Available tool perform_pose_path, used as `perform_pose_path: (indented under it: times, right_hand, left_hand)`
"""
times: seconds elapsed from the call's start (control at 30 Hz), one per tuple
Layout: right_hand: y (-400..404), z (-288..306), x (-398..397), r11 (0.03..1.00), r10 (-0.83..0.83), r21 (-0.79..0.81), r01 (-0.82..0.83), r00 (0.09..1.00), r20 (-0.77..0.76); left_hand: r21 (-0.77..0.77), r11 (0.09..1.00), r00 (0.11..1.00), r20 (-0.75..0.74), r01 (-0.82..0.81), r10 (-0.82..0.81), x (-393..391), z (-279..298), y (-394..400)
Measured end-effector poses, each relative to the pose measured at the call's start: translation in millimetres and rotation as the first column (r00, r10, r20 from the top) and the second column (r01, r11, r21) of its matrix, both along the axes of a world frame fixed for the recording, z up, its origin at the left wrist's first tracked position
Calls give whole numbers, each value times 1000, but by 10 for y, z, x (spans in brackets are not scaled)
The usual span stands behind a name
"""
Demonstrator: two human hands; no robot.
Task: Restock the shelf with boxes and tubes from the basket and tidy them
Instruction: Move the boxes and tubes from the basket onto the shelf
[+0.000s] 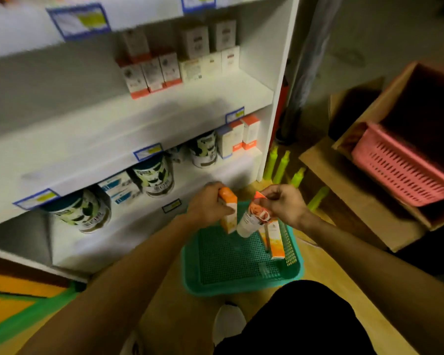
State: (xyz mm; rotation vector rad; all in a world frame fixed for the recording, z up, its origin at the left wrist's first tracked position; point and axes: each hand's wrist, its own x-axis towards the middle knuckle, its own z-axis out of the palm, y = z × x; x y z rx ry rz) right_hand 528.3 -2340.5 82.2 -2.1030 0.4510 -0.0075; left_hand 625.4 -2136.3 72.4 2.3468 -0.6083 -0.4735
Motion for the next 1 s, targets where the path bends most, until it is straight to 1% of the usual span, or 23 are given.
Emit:
perform_pose_path:
  times: [0.07, 0.13, 0.2, 0.47, 0.7, 0.83, 1.0]
  right_hand:
    - [138, 291, 26, 999, 15, 42, -16, 999, 34]
    - [270, 553, 35, 998, 45, 35, -48, 997, 68]
    - [390, 777, 52, 996, 84, -11, -83, 991, 105]
    - [790, 1786, 389, 976, 154, -188, -108, 957, 245]
    - [1015, 2632, 639, 951, 176, -301, -70, 923, 343]
    - [1130, 3091, 756, 927, 221, -367, -75, 901, 374]
    - [1273, 3639, 983, 897, 252, -441, -44, 868, 427]
  left_hand:
    - [-9, 1000, 999, 39, -19, 19, -14, 257, 130]
    - [-20, 999, 995, 80, -51, 52, -30, 500, 270]
    - [-24, 996, 986, 144, -84, 87, -49, 731, 415]
    - [-92, 983, 928, 324, -160, 182, 28, 1880, 894]
    - [-154, 967, 817, 517, -205, 255, 143, 2753, 1202]
    - [-157, 958, 730, 621, -240, 285, 256, 3215, 1326]
    - [-177, 946, 646, 696, -271, 314, 437, 3731, 1421]
